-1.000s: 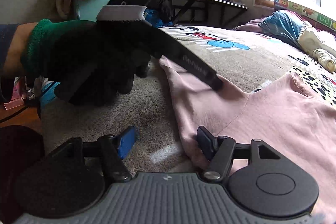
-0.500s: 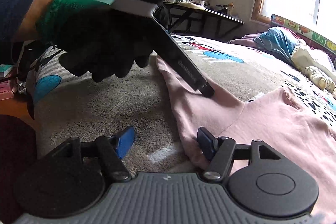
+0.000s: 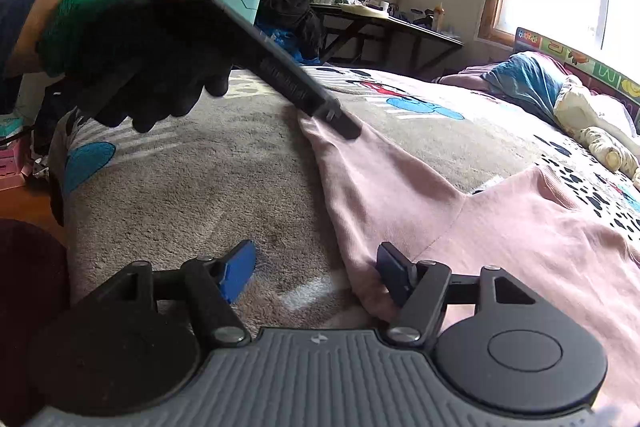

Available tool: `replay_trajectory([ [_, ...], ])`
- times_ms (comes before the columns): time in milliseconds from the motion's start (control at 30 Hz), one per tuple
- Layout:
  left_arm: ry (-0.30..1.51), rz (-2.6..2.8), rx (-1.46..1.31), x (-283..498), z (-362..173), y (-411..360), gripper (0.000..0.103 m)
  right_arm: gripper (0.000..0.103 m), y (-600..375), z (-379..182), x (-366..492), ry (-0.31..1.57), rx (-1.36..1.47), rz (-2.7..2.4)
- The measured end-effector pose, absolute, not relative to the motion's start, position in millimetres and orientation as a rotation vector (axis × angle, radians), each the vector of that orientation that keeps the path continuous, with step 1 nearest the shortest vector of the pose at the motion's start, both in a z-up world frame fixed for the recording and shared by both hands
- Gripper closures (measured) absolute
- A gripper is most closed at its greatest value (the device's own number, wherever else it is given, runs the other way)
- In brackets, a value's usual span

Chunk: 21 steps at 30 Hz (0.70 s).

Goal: Fold clothes

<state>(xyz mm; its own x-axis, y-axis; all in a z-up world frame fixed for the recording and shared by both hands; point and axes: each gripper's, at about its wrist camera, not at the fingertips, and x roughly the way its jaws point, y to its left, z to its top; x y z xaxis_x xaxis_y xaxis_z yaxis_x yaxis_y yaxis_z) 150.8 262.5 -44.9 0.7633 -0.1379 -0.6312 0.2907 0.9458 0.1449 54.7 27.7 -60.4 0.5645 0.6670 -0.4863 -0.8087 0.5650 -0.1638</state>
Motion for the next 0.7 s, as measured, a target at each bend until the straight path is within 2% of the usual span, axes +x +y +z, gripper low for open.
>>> replay_trajectory([
  [33, 0.638, -0.16, 0.185, 153.2, -43.6, 273.0, 0.051, 0.036, 28.1, -60.4, 53.9, 0.396, -0.395, 0.894],
  [67, 0.644, -0.079, 0.141, 156.6, -38.7, 279.2, 0.071, 0.036, 28.3, -60.4, 53.1, 0.396, -0.396, 0.894],
  [100, 0.621, -0.048, 0.154, 152.6, -32.3, 275.3, 0.074, 0.036, 28.5, -60.5, 52.5, 0.396, -0.397, 0.893],
  [167, 0.584, -0.103, 0.179, 146.1, -23.2, 259.6, 0.07, 0.036, 29.3, -60.9, 51.1, 0.393, -0.401, 0.891],
  [200, 0.579, -0.147, 0.172, 144.9, -21.4, 253.5, 0.056, 0.036, 29.5, -60.9, 51.1, 0.393, -0.401, 0.891],
  [233, 0.585, -0.16, 0.162, 146.5, -24.7, 250.7, 0.049, 0.035, 29.4, -60.9, 51.5, 0.394, -0.401, 0.891],
  [267, 0.618, -0.105, 0.143, 151.3, -30.9, 254.0, 0.047, 0.035, 29.5, -60.8, 51.5, 0.395, -0.401, 0.892],
  [333, 0.68, 0.004, 0.102, 160.8, -43.0, 260.3, 0.047, 0.035, 30.6, -60.7, 51.2, 0.397, -0.407, 0.89],
  [367, 0.675, 0.038, 0.055, 158.1, -37.1, 257.9, 0.052, 0.035, 31.4, -60.5, 50.9, 0.398, -0.411, 0.888],
  [533, 0.558, -0.024, 0.096, 119.6, -9.9, 196.0, 0.047, 0.033, 33.2, -51.8, 59.1, 0.495, -0.388, 0.893],
  [700, 0.539, -0.078, -0.079, 80.0, -12.8, 164.8, 0.046, 0.032, -22.2, -45.7, 19.6, 0.562, -0.283, 0.904],
])
